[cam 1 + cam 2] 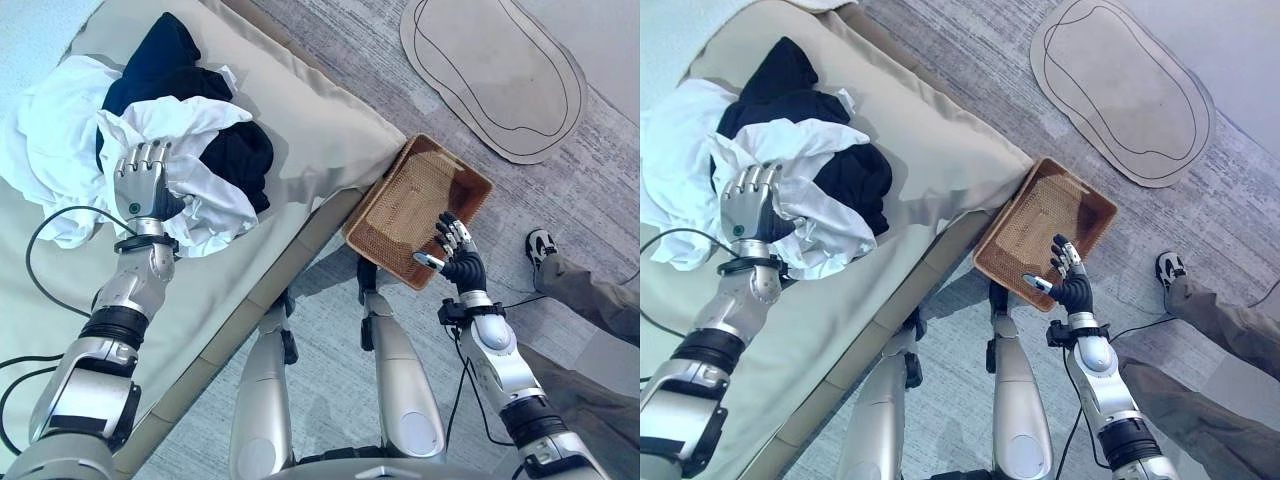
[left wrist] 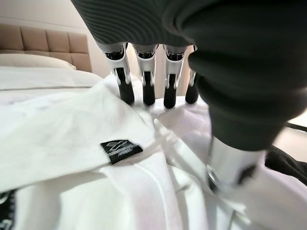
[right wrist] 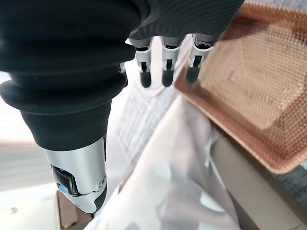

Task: Pick up clothes into the bucket

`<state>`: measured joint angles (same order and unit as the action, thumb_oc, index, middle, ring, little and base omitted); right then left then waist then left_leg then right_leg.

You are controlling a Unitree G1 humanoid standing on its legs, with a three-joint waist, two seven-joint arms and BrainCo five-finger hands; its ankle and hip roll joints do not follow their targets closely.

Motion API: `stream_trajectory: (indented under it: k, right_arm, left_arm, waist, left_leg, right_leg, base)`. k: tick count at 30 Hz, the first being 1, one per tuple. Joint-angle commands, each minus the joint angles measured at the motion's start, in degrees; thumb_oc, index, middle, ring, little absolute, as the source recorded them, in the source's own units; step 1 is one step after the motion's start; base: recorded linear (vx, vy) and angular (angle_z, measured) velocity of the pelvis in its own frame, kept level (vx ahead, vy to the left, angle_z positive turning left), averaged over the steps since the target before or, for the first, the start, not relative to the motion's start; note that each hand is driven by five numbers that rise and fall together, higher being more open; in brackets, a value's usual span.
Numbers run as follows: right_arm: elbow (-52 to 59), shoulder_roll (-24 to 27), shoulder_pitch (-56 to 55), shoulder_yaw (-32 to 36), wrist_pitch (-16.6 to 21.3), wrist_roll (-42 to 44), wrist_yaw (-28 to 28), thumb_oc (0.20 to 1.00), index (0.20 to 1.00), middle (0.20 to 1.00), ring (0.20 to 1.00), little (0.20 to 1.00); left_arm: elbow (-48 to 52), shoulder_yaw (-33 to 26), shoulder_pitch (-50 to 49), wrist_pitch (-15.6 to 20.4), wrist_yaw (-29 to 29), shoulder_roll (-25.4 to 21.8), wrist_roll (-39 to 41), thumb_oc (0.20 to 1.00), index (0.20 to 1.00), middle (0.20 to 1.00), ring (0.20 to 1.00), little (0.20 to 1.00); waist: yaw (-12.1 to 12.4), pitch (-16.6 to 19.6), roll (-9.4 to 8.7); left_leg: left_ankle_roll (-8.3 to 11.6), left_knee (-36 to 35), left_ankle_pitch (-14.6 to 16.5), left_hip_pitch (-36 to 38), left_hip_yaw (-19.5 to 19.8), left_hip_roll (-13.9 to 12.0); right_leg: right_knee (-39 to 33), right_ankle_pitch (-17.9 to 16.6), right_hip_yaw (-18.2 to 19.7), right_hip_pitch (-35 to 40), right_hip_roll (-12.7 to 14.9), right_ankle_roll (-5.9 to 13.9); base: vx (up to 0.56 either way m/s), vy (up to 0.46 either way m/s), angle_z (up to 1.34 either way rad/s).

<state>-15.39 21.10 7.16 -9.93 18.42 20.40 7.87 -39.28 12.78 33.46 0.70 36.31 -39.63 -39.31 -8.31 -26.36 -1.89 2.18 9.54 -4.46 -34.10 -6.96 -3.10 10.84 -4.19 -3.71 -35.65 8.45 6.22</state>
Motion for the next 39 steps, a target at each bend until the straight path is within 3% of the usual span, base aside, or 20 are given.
stream_trajectory:
  k: [1, 17, 22, 32, 39]
  right_arm:
    - [4.6, 1.3, -4.5, -0.3, 3.3, 0.9, -0.5, 1.000, 1.000, 1.000, 1.000, 1.000]
    - [3.8, 1.4, -4.0, -0.6, 3.5, 0.9, -0.8, 1.000, 1.000, 1.000, 1.000, 1.000]
    - [3.2, 1.3, -4.7, -0.1, 3.2, 0.1, -0.6, 1.000, 1.000, 1.000, 1.000, 1.000]
    - [-0.4, -0.3, -4.9, 2.1, 1.4, -1.4, -1.1, 1.000, 1.000, 1.000, 1.000, 1.000]
    - [-3.3, -0.6, -0.8, -0.2, 0.4, -5.1, -1.1, 1.000, 1.000, 1.000, 1.000, 1.000]
  left_arm:
    - [-0.9, 0.2, -2.9, 0.6, 0.7, -1.4, -1.3, 0.200, 0.200, 0.200, 0.200, 0.200]
    - [-2.2, 1.1, -3.4, 1.4, 0.3, -1.2, -0.9, 0.200, 0.200, 0.200, 0.200, 0.200]
    - [2.3, -0.5, -6.4, 2.7, -0.3, -1.0, -0.9, 0.200, 0.200, 0.200, 0.200, 0.200]
    - [27.1, -15.3, -21.7, 10.6, -3.6, -2.2, 3.5, 0.200, 0.200, 0.200, 0.200, 0.200]
    - [36.4, -22.0, -23.4, 14.5, -4.8, -4.0, 9.7, 0.200, 0.200, 0.200, 0.200, 0.200]
  waist:
    - [0.0, 7.3, -0.85]
    - [0.0, 7.4, -0.88]
    - [0.4, 8.3, -0.58]
    - [4.2, 12.3, 0.62]
    - [6.4, 15.2, 1.42]
  left_leg:
    - [0.96, 9.7, 6.1, -5.1, 1.3, -1.6]
    - [0.97, 9.5, 5.9, -5.0, 1.2, -1.6]
    - [0.94, 9.4, 6.3, -3.4, 1.4, -1.6]
    - [1.18, 2.4, 5.6, 10.3, 2.0, -0.5]
    - [1.31, -2.9, 4.7, 19.2, 3.1, 0.0]
  right_leg:
    - [-3.9, -4.2, -1.6, 0.6, 5.0, 3.68]
    - [-4.1, -4.1, -1.5, 0.7, 4.6, 3.58]
    - [-4.0, -3.6, -1.7, 2.2, 4.7, 3.58]
    - [-7.4, -2.9, -4.1, 15.4, 5.8, 4.09]
    - [-9.8, -2.1, -6.7, 23.9, 5.7, 4.21]
  base:
    - [0.00, 0.000, 0.00]
    - [0.00, 0.000, 0.00]
    - [0.05, 0.001, 0.00]
    - [0.10, -0.020, 0.04]
    - [0.10, -0.037, 0.18]
